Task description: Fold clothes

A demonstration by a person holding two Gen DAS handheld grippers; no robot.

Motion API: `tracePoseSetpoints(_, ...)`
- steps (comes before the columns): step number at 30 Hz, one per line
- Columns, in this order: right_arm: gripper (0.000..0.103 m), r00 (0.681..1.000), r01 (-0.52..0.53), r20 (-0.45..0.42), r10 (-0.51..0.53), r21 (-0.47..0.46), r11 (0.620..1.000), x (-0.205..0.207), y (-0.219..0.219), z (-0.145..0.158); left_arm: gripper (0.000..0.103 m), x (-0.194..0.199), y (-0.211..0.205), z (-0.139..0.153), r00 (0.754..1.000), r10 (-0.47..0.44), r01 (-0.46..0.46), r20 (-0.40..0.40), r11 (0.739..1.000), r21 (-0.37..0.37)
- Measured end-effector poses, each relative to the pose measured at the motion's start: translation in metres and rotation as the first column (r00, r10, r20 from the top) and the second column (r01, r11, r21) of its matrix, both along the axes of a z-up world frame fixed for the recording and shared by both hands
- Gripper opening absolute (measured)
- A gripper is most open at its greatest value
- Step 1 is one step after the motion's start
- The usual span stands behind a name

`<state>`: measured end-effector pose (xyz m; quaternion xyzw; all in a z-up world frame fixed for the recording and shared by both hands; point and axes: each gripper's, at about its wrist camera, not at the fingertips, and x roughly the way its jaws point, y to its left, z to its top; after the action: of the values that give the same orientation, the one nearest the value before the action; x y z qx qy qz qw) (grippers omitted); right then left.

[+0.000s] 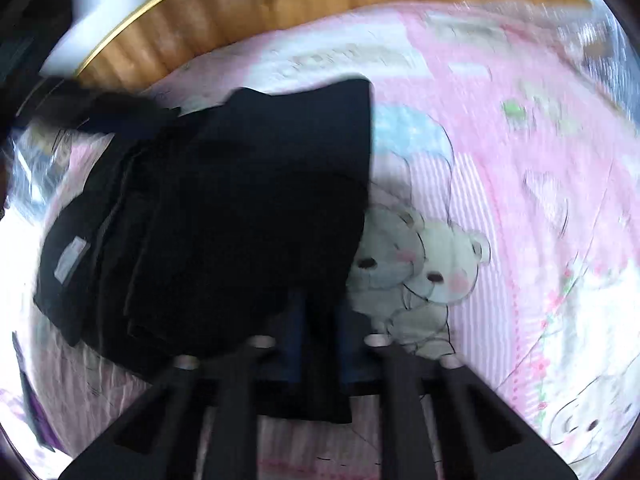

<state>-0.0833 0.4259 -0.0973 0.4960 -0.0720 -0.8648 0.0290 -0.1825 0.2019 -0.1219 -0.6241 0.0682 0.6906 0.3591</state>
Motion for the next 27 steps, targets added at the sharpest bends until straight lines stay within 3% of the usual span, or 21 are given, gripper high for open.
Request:
tracePoseSetpoints(2, 0.006, 0.998, -0.042, -0.052, 0.047, 0.083, 0.996, 0.002, -0.019, 0.013, 0.063, -0.005, 0.044, -0.016, 0.994, -0.087, 0.089, 0.060, 0.996, -0.022)
tracePoseSetpoints(5, 0.005, 0.989, -0.090, -0.103, 0.107, 0.156, 0.984, 0.000, -0.029, 0.025, 0.061, 0.001, 0.091, -0.049, 0.979, -0.197, 0.204, 0.060, 0.967, -0.152)
tracePoseSetpoints(6, 0.005, 0.987, -0.093, -0.111, 0.112, 0.165, 0.982, -0.001, -0.029, 0.026, 0.055, 0.003, 0.100, -0.058, 0.973, -0.225, 0.232, 0.059, 0.954, -0.189)
tracePoseSetpoints(7, 0.005, 0.988, -0.090, -0.113, 0.109, 0.166, 0.982, -0.004, -0.027, 0.026, 0.028, 0.004, 0.100, -0.059, 0.973, -0.226, 0.231, 0.050, 0.953, -0.194)
tracePoseSetpoints(8, 0.006, 0.988, -0.082, -0.113, 0.101, 0.162, 0.983, -0.006, -0.022, 0.025, 0.011, 0.003, 0.095, -0.056, 0.976, -0.215, 0.218, 0.037, 0.958, -0.186)
tracePoseSetpoints(9, 0.006, 0.989, -0.075, -0.112, 0.093, 0.159, 0.984, -0.008, -0.017, 0.024, 0.008, 0.003, 0.090, -0.053, 0.979, -0.204, 0.205, 0.023, 0.963, -0.178)
tracePoseSetpoints(10, 0.015, 0.991, -0.059, -0.113, 0.078, 0.163, 0.985, -0.010, -0.013, 0.023, 0.007, 0.002, 0.086, -0.050, 0.981, -0.193, 0.192, 0.010, 0.967, -0.169)
tracePoseSetpoints(12, 0.073, 0.993, 0.001, -0.120, 0.023, 0.195, 0.981, -0.013, -0.007, 0.020, 0.006, -0.005, 0.062, -0.039, 0.993, -0.109, 0.113, 0.042, 0.989, -0.096)
tracePoseSetpoints(13, 0.073, 0.992, 0.006, -0.122, 0.017, 0.188, 0.982, -0.014, -0.007, 0.017, 0.006, -0.007, 0.050, -0.034, 0.996, -0.071, 0.074, 0.060, 0.996, -0.058)
tracePoseSetpoints(14, 0.069, 0.993, 0.004, -0.116, 0.017, 0.180, 0.984, -0.017, -0.008, 0.013, 0.006, -0.010, 0.038, -0.028, 0.996, -0.041, 0.043, 0.075, 0.999, -0.022)
tracePoseSetpoints(15, 0.041, 0.996, -0.013, -0.090, 0.028, 0.165, 0.986, -0.022, -0.011, 0.008, 0.006, -0.013, 0.026, -0.023, 0.996, -0.015, 0.014, 0.090, 1.000, 0.014)
tracePoseSetpoints(17, 0.009, 0.996, -0.036, -0.073, 0.049, 0.159, 0.987, -0.030, -0.023, 0.009, 0.005, -0.019, 0.001, -0.011, 0.993, 0.027, -0.037, 0.118, 0.996, 0.083)
tracePoseSetpoints(22, 0.007, 0.973, -0.044, -0.204, 0.112, 0.309, 0.950, -0.035, -0.073, 0.070, 0.004, -0.037, -0.071, 0.037, 0.991, 0.077, -0.102, 0.107, 0.963, 0.251)
tracePoseSetpoints(24, 0.007, 0.959, -0.070, -0.236, 0.160, 0.348, 0.935, -0.041, -0.104, 0.094, 0.004, -0.038, -0.129, 0.063, 0.992, 0.104, -0.123, 0.076, 0.943, 0.308)
tracePoseSetpoints(27, 0.007, 0.930, -0.155, -0.240, 0.278, 0.430, 0.889, -0.058, -0.169, 0.113, 0.004, -0.049, -0.211, 0.075, 0.988, 0.148, -0.157, 0.053, 0.922, 0.354)
